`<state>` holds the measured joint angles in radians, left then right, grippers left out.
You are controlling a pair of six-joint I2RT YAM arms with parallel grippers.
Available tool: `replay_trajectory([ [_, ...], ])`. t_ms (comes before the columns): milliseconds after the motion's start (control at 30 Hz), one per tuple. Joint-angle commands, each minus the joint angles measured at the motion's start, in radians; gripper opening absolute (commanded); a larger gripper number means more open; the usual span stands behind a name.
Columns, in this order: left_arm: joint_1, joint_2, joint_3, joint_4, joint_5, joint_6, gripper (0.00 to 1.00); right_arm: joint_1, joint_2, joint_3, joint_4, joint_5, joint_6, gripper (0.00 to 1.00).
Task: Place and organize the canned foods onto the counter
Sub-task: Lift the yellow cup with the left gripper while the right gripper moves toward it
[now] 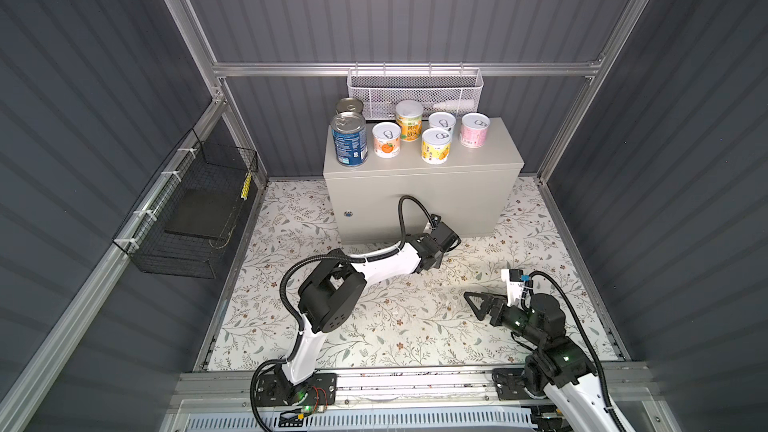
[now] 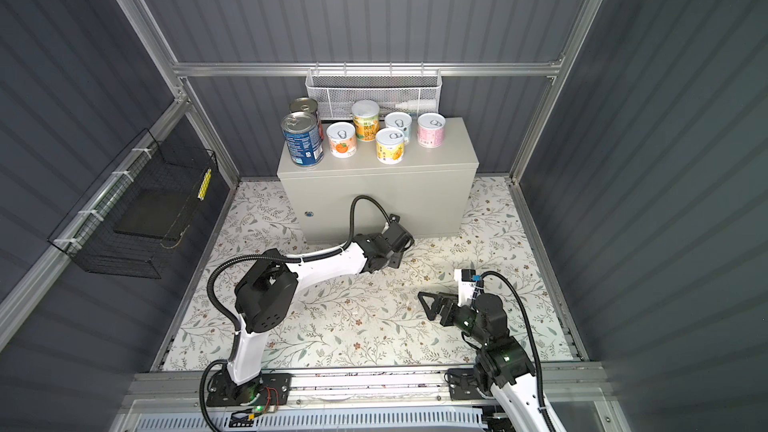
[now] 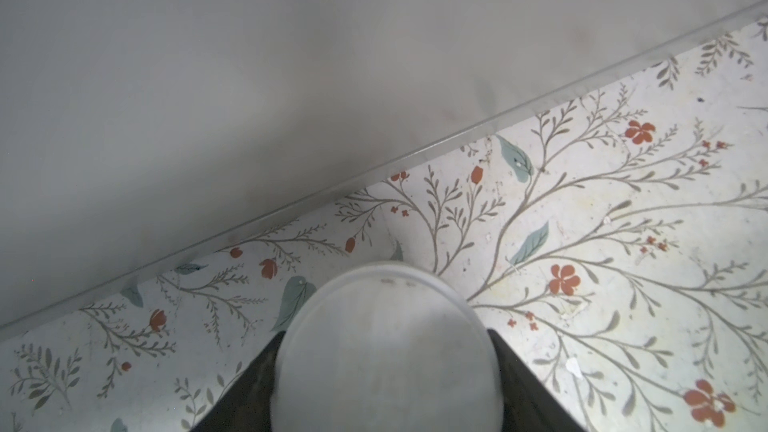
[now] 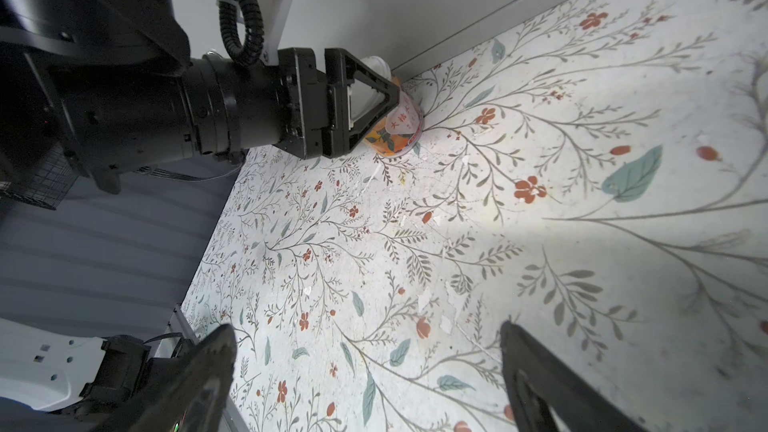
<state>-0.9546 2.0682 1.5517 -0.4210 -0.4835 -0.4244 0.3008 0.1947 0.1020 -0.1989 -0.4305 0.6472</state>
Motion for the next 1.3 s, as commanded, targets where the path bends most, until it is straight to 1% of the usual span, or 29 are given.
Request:
replay_trajectory([
  [0,-0.003,-0.059,-0.026,-0.06,0.012,0.024,0.47,0.008,-0.016,0.001,-0.012,-0.022,-0.03,0.99],
  [67,-0.003,-0.07,-0.032,-0.074,0.021,0.027,0.46,0.013,-0.026,0.006,-0.037,0.013,-0.038,0.99],
  [200,-0.004,-0.091,-0.054,-0.101,0.029,0.023,0.45,0.035,-0.05,0.005,-0.041,0.045,-0.046,0.99],
  [300,-0.002,-0.12,-0.08,-0.106,0.036,0.013,0.44,0.078,-0.057,0.008,-0.049,0.084,-0.053,0.99],
  [333,0.0,-0.132,-0.088,-0.108,0.043,0.012,0.45,0.099,-0.055,0.01,-0.05,0.134,-0.058,0.99],
  [400,0.0,-0.151,-0.098,-0.114,0.062,0.005,0.44,0.155,-0.046,0.016,-0.052,0.192,-0.069,0.99],
  [500,0.0,-0.172,-0.094,-0.141,0.102,0.004,0.44,0.27,-0.017,0.029,-0.051,0.331,-0.087,0.99],
  [600,0.001,-0.183,-0.074,-0.192,0.135,0.005,0.44,0.416,0.036,0.044,-0.033,0.488,-0.111,0.99],
  [667,0.0,-0.193,-0.067,-0.221,0.16,0.006,0.44,0.523,0.097,0.061,-0.011,0.594,-0.132,0.99],
  [767,0.001,-0.215,-0.071,-0.248,0.196,0.006,0.43,0.657,0.198,0.094,0.026,0.717,-0.175,0.99],
  [833,0.0,-0.232,-0.073,-0.262,0.224,0.002,0.43,0.746,0.246,0.109,0.074,0.79,-0.216,0.99],
  [933,0.0,-0.258,-0.073,-0.288,0.274,-0.008,0.43,0.868,0.293,0.105,0.194,0.875,-0.294,0.99],
  [1033,0.001,-0.29,-0.068,-0.312,0.337,-0.024,0.43,0.956,0.338,0.088,0.338,0.929,-0.371,0.99],
  [1133,0.001,-0.324,-0.056,-0.344,0.39,-0.04,0.43,0.994,0.395,0.082,0.451,0.95,-0.422,0.99],
  [1267,-0.005,-0.381,-0.042,-0.376,0.446,-0.052,0.42,0.994,0.455,0.067,0.58,0.931,-0.443,0.99],
])
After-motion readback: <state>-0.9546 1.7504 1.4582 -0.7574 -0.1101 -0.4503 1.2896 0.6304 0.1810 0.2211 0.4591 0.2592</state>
